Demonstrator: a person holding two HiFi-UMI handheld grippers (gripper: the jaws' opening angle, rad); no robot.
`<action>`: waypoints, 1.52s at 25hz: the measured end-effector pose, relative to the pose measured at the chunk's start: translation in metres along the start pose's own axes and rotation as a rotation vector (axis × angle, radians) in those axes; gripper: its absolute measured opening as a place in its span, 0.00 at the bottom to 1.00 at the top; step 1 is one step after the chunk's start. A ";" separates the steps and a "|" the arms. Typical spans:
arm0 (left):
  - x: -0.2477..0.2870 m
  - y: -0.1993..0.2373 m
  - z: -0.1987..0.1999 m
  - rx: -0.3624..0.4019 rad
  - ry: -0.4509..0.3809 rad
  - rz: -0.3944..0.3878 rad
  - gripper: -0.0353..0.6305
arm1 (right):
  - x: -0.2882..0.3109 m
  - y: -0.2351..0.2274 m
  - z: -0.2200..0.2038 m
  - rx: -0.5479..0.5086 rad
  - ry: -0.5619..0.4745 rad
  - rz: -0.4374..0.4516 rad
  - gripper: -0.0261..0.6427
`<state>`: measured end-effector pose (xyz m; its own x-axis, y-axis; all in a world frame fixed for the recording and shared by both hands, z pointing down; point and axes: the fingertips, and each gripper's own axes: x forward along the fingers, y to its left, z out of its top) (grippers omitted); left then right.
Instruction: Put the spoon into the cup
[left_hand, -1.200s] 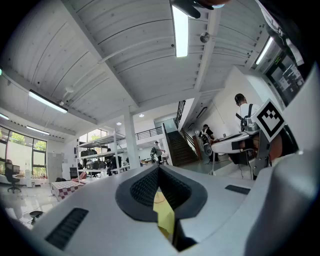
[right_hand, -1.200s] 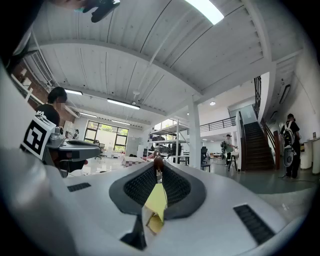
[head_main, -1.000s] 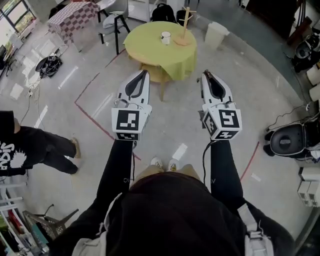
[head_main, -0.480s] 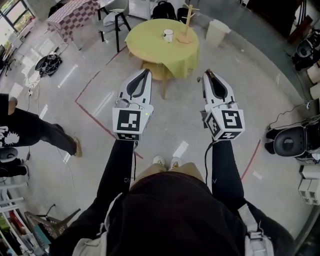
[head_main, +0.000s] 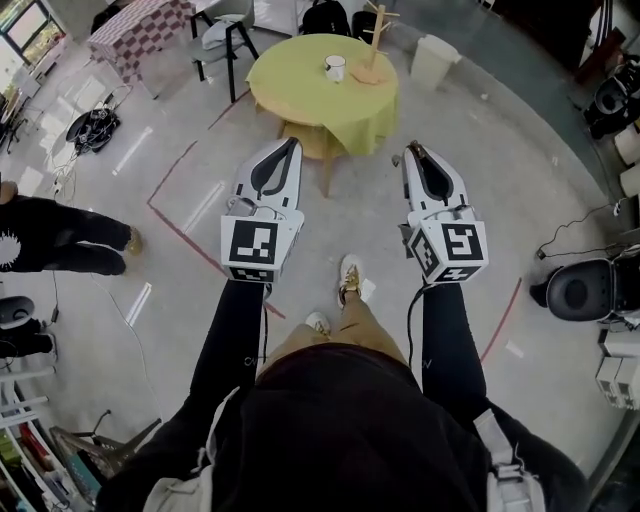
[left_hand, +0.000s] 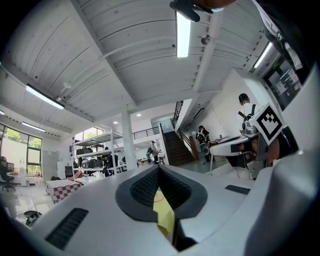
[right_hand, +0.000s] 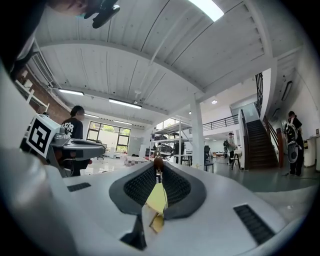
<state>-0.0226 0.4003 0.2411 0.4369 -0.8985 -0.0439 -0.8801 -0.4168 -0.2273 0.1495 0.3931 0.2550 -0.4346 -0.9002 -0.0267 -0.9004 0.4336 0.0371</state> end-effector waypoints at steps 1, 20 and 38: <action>0.005 0.002 -0.002 -0.001 0.001 0.002 0.08 | 0.006 -0.002 -0.001 0.002 -0.004 0.004 0.12; 0.189 0.065 -0.025 0.020 0.020 0.025 0.08 | 0.195 -0.088 -0.008 0.027 -0.027 0.099 0.12; 0.307 0.116 -0.054 0.036 0.070 0.092 0.08 | 0.330 -0.143 -0.035 0.091 -0.025 0.205 0.12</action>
<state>-0.0008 0.0691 0.2543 0.3398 -0.9405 0.0016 -0.9080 -0.3285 -0.2601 0.1361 0.0327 0.2761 -0.6078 -0.7923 -0.0530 -0.7911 0.6100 -0.0459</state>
